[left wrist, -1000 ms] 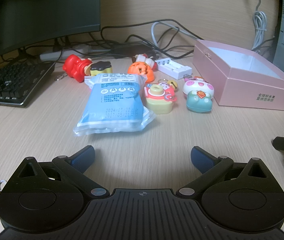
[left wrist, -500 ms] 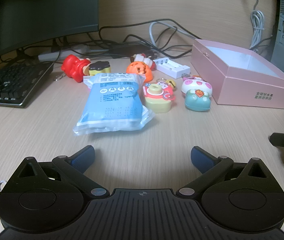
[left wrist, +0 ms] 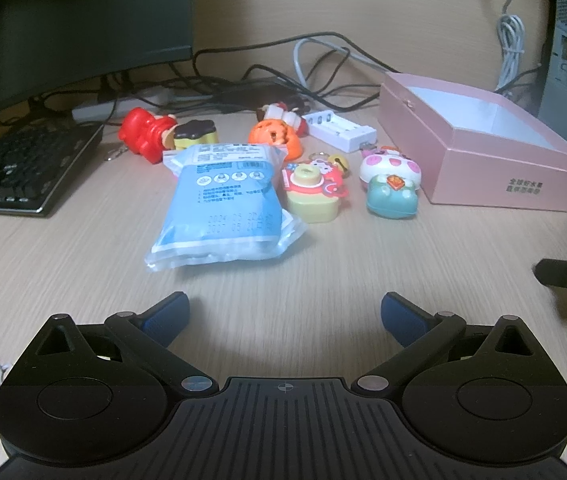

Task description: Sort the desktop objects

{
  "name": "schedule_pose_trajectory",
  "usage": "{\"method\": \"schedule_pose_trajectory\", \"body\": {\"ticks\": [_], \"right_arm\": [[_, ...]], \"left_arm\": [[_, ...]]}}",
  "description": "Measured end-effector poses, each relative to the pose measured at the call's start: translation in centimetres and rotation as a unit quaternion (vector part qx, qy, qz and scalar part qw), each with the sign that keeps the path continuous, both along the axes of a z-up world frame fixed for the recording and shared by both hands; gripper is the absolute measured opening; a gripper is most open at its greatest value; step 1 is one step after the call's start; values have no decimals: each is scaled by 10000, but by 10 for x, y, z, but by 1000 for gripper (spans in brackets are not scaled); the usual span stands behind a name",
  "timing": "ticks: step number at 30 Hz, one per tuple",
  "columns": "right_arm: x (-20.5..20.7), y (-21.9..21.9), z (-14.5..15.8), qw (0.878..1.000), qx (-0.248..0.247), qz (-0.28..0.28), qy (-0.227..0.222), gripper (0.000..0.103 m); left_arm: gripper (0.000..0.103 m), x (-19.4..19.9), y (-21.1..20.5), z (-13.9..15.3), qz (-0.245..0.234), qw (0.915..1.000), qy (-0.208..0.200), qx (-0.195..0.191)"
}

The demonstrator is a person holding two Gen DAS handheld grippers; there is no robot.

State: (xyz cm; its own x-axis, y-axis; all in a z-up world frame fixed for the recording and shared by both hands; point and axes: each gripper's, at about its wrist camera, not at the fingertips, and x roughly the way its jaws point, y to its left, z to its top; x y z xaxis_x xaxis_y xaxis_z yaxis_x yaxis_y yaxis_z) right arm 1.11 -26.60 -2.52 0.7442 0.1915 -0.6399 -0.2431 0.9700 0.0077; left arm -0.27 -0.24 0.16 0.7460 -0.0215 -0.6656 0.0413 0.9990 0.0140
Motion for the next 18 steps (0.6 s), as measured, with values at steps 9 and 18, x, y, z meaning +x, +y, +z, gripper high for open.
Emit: {"method": "schedule_pose_trajectory", "body": {"ticks": [9,18], "right_arm": [[-1,-2,0,10000,-2,54,-1,103],[1,-2,5,9995,-83,64,281,103]], "left_arm": [[103,-67,49,66,867,9890,-1036,595],[103,-100,154,45,2868,9502,-276,1185]]}}
